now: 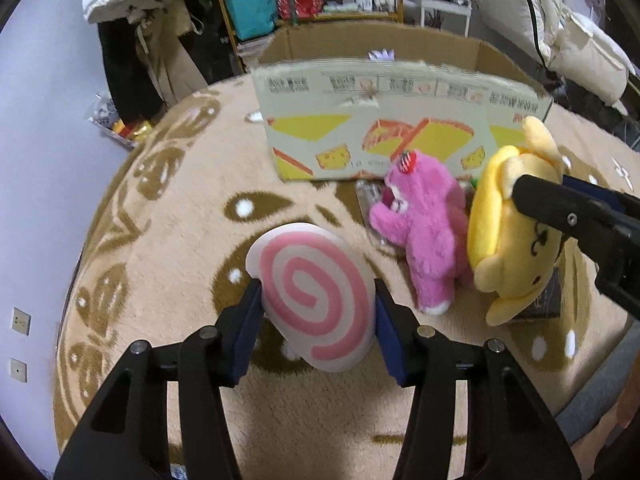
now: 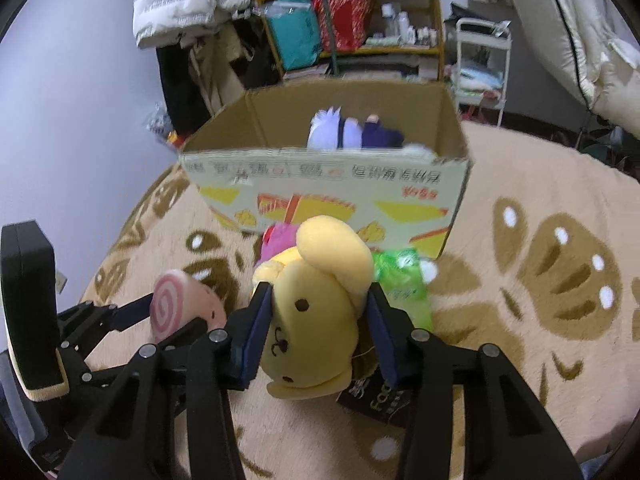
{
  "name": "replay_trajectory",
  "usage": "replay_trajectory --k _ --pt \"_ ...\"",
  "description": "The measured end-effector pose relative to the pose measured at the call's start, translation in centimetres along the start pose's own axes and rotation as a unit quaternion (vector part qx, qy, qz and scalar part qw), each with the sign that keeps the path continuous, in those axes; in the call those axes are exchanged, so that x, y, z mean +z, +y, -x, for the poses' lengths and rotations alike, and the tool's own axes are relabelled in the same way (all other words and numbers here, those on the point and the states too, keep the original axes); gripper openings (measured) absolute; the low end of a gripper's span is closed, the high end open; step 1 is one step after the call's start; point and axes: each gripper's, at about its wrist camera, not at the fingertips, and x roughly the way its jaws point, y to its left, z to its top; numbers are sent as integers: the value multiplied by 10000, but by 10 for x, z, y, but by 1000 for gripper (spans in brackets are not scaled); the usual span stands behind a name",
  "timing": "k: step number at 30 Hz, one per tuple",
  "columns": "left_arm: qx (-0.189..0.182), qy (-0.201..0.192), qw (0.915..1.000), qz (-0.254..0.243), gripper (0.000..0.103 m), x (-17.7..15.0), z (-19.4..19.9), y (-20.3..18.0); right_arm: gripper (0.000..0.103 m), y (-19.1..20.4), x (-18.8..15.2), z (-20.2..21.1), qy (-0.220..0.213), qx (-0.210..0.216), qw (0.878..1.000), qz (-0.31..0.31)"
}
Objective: Organize soft objects
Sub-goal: 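Lift the swirl cushion with the left tool while the right tool lifts the yellow dog toward the box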
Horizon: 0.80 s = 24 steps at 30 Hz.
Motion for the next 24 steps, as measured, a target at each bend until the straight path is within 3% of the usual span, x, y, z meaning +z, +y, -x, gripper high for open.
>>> replay_trajectory --k 13,18,24 --pt "113 -996 9947 219 51 6 38 8 49 7 8 34 -971 -196 9948 235" --pt "142 -1049 9942 190 52 7 42 7 49 4 10 51 -1412 -287 9894 157" --pt "175 -1196 9926 129 52 7 47 6 49 -1 12 59 -1651 -378 9855 139"
